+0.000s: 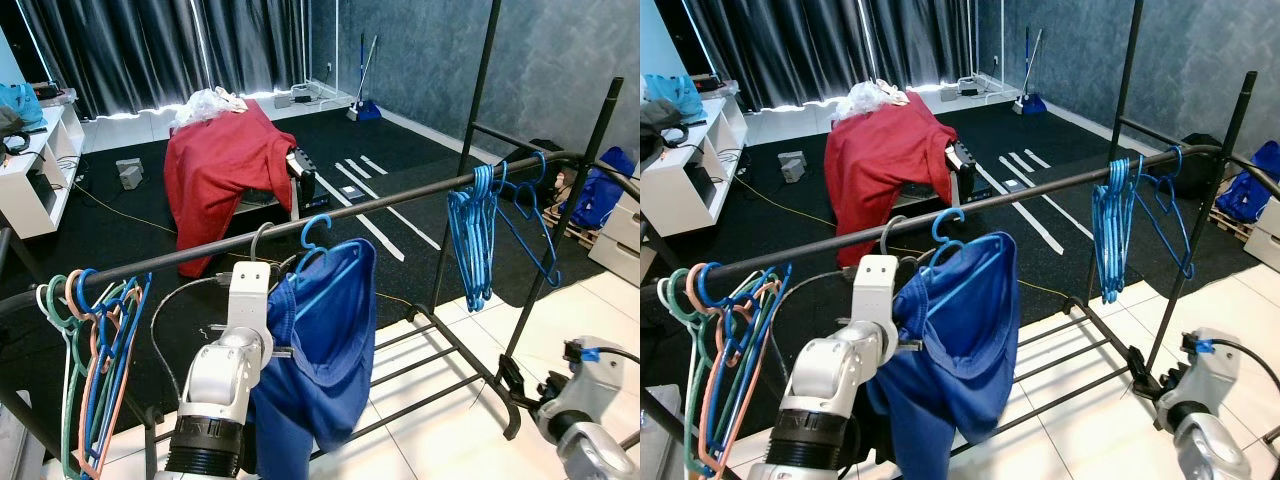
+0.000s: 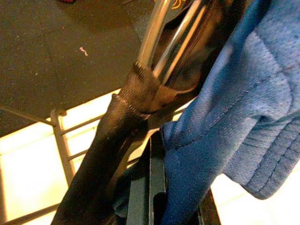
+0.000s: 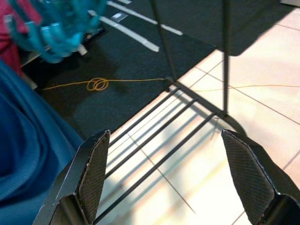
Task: Hang hanger
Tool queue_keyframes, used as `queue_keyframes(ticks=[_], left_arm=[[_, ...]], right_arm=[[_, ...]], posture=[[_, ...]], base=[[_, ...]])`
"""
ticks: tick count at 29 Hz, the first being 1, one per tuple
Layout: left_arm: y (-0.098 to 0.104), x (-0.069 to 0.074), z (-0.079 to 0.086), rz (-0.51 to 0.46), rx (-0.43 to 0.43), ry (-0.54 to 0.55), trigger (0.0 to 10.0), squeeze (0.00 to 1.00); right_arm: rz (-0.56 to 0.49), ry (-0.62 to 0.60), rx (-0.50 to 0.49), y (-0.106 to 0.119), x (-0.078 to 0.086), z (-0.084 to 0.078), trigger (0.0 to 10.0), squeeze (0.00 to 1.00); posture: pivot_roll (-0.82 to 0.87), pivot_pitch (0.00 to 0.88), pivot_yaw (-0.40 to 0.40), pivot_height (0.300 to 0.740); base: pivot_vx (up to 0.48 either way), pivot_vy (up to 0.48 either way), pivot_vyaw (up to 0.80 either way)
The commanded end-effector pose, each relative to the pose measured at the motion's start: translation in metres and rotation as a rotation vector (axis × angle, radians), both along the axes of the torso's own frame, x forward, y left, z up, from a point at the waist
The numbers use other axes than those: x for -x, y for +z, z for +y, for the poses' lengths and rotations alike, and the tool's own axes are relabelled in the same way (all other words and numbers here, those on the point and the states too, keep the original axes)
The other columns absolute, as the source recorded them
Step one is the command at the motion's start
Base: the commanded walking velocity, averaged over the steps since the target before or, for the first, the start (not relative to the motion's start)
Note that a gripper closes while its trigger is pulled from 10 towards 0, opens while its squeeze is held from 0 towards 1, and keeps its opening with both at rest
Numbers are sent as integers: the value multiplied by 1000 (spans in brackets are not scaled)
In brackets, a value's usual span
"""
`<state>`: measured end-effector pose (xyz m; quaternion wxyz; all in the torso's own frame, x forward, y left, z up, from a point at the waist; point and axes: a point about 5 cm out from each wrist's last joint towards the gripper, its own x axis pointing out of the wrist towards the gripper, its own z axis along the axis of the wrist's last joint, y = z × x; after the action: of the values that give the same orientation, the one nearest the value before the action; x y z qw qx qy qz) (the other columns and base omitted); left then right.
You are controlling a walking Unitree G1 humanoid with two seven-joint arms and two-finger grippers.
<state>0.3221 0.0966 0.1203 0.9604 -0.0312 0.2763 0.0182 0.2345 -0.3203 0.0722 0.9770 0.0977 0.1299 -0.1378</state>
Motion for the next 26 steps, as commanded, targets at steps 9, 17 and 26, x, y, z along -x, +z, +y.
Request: queue_keyframes(ticks=[9,17,26], left_arm=[[34,-10,-16,-145,122,-78,10000,0],[8,-1,3,-2,47,42,10000,0],[-14,12,16,121,81,171,10000,0]], right_arm=[[-4,-36,-5,3,9,-7,10000,0],[0,-40,-6,3,9,-5,10000,0],[9,-43,-8,2,10,-4,10000,0]], posture=[[-241,0,83,740],[-232,0,83,740],[-229,0,84,740]], base=[[0,0,0],[0,0,0],[0,0,0]])
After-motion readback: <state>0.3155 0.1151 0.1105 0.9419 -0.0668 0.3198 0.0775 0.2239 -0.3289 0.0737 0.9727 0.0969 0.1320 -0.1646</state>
